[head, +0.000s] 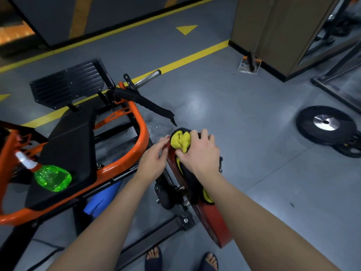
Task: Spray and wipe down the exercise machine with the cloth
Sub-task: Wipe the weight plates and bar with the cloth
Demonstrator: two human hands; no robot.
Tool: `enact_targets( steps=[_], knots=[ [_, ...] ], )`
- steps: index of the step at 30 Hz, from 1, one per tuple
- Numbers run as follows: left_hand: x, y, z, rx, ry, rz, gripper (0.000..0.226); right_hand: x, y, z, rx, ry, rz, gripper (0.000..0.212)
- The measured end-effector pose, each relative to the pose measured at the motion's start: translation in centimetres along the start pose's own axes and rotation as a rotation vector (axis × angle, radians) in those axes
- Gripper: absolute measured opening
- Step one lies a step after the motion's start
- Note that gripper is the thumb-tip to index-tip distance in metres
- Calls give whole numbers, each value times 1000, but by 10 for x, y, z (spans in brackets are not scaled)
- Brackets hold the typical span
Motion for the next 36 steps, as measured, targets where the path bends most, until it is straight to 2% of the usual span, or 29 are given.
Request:
enact_targets(
  steps=[4, 8, 9, 11, 13, 16, 20, 24, 27, 30, 34, 36],
  knots=[
    [-11, -1, 1, -3, -43, -24, 46, 0, 1, -5, 111, 121, -2, 54],
    [-20, 7, 23, 62, -69, -26, 39, -37, -51, -31, -12, 238, -20, 59],
    [-23, 7, 35, 123, -29, -8, 38, -50, -69, -36, -42, 259, -35, 60],
    [-29, 0, 56, 189, 201, 135, 45, -72, -97, -43, -58, 265, -53, 61],
    [-32, -10, 66, 113, 370, 245, 52, -80, -108, -47, -38, 211, -30, 60],
    [-38, -16, 67, 30, 353, 275, 37, -73, -104, -48, -10, 102, -18, 61],
    [-33, -1, 65, 91, 285, 182, 17, -51, -75, -40, 26, 46, 5, 66],
    [-26, 20, 55, 225, 271, 158, 37, -35, -53, -36, 57, 77, -6, 68],
    [-20, 31, 56, 211, 237, 123, 18, -47, -66, -41, 25, 159, 3, 64],
    [-16, 38, 56, 181, 205, 68, 38, -75, -111, -50, -72, 255, 25, 61],
    [-8, 51, 57, 231, 149, 1, 39, -94, -139, -48, -157, 241, 32, 62],
    [-4, 59, 57, 255, 79, -32, 31, -83, -132, -45, -194, 225, 39, 60]
  ],
)
Point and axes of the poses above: each hand's wrist, its own y-axis towards the middle knuckle, its own z-axis out of the palm, x = y × z, the point moved 3 cm from there along y, towards the middle knuckle, and after that the axes turned 14 degrees about -x, right-handed, at the moved point
